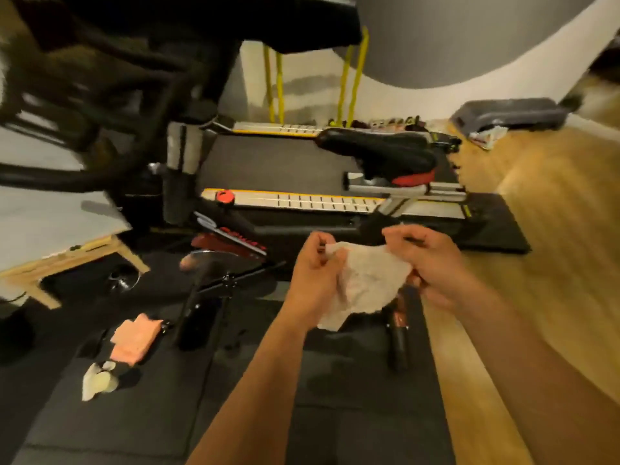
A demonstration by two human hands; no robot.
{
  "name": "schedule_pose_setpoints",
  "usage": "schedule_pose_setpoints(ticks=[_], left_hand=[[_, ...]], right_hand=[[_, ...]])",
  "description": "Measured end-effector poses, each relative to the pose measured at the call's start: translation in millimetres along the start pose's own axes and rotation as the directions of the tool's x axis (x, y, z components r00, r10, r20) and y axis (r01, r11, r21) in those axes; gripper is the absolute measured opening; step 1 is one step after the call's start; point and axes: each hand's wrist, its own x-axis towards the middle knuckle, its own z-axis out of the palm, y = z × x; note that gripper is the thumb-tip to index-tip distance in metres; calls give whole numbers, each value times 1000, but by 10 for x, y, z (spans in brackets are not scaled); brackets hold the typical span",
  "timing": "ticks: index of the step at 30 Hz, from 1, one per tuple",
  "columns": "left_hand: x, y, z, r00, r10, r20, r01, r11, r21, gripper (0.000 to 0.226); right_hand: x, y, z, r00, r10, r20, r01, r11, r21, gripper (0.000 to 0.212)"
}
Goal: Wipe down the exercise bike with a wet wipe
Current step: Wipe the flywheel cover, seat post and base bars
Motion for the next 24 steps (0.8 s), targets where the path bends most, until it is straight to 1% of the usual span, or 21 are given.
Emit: schedule_pose_setpoints(ticks=[1, 2, 3, 4, 5, 7, 8, 9, 10, 11, 13, 14, 15, 17, 19, 20, 22, 24], left_hand=[[56, 46, 376, 999, 6, 36, -7, 999, 39, 10], [110, 79, 769, 997, 4, 81, -9, 998, 67, 6], [139, 123, 1142, 991, -10, 131, -1, 996, 86, 4], [169, 130, 1491, 983, -37, 182, 19, 995, 98, 8], [184, 129, 1753, 973, -59, 224, 34, 993, 113, 12], [276, 63, 2289, 953, -102, 285, 45, 979, 199, 23], [344, 7, 2481, 952, -125, 281, 55, 968, 246, 28], [409, -20, 2643, 954, -137, 268, 61, 959, 276, 32], [499, -50, 2797, 957, -136, 258, 54, 952, 302, 34], [599, -74, 2942, 956, -124, 267, 32, 945, 324, 34], [835, -95, 3254, 941, -92, 325, -29, 936, 350, 30], [976, -125, 3424, 936, -75, 344, -54, 935, 351, 27], [1125, -151, 3603, 936, -50, 349, -79, 935, 345, 26], [1452, -194, 3946, 945, -20, 327, -95, 938, 333, 30], [1758, -141, 4260, 945, 2, 326, -115, 937, 329, 32], [1902, -96, 4396, 945, 32, 325, -142, 937, 320, 32], [2209, 21, 4657, 941, 111, 321, -204, 941, 271, 36], [2505, 159, 4892, 935, 135, 328, -207, 959, 196, 36]], right_hand=[[-10, 47, -416, 996, 54, -68, -36, 968, 250, 8], [-42, 134, -802, 985, 126, -113, -58, 877, 477, 10], [-69, 286, -1131, 975, 195, -110, -85, 776, 626, 13], [-109, 473, -1380, 960, 262, -102, -117, 701, 703, 20], [-151, 651, -1535, 955, 284, -81, -129, 649, 750, 30], [-229, 853, -1843, 948, 314, -45, -162, 604, 781, 42], [-235, 864, -1967, 948, 320, -6, -189, 574, 797, 49], [-223, 904, -2104, 952, 304, 26, -204, 573, 794, 59], [-220, 889, -2243, 958, 286, 25, -201, 604, 771, 65], [-176, 877, -2394, 961, 275, -4, -187, 665, 723, 64], [36, 829, -2697, 967, 228, -112, -133, 830, 542, 39], [164, 803, -2855, 958, 217, -186, -113, 886, 450, 29], [299, 764, -3020, 944, 206, -258, -93, 916, 391, 24], [540, 658, -3349, 926, 185, -330, -57, 931, 361, 20], [764, 490, -3688, 912, 200, -358, -66, 933, 354, 18], [864, 388, -3854, 908, 211, -361, -79, 935, 346, 18], [1078, 142, -4226, 915, 190, -357, -61, 937, 344, 20], [1283, -116, -4579, 936, 169, -308, -41, 924, 380, 24]])
